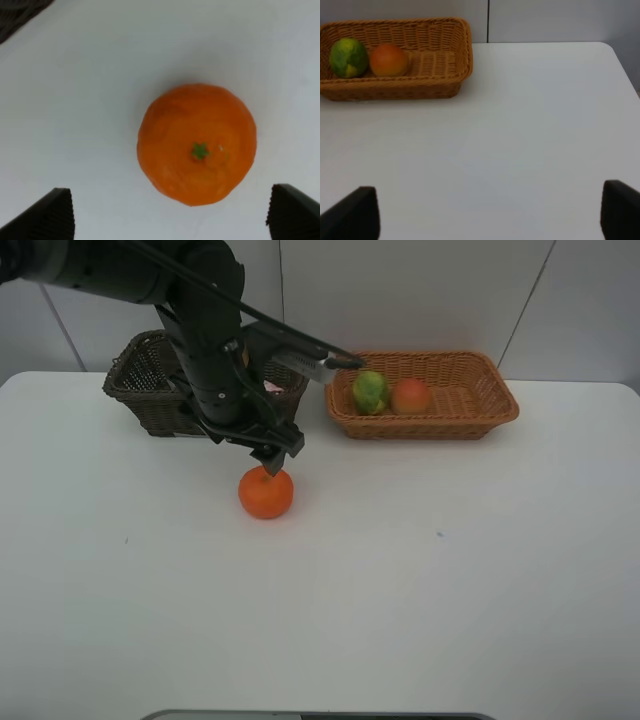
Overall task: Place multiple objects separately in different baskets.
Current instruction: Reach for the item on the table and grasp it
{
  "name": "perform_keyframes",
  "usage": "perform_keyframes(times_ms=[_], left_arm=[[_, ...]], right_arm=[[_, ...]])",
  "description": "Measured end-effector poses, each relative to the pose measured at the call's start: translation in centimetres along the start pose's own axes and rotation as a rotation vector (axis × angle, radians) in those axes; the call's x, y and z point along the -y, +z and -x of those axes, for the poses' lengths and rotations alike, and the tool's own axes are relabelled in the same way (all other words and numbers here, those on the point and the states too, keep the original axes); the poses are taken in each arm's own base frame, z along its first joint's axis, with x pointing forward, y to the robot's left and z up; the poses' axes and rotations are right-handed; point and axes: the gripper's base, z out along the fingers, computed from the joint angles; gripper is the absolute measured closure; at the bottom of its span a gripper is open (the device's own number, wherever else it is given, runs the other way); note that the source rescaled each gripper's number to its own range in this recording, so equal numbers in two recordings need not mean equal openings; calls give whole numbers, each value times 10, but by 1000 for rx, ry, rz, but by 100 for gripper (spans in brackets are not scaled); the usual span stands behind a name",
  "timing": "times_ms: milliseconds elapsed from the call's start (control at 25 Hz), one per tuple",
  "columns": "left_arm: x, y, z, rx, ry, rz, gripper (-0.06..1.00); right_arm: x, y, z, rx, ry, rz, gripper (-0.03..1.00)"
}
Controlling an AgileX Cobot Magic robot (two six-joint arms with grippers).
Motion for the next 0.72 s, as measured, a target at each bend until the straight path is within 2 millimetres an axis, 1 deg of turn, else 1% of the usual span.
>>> perform_keyframes(times_ms=[320, 480, 720], left_arm=[[4, 6, 5, 68, 32, -29, -5], [5, 13, 5, 65, 52, -33, -5], [5, 15, 5, 63, 58, -35, -5]], right_arm=[[0, 0, 0, 0, 0, 0, 9], [0, 0, 0, 0, 0, 0, 9], [0, 0, 0, 0, 0, 0, 9]])
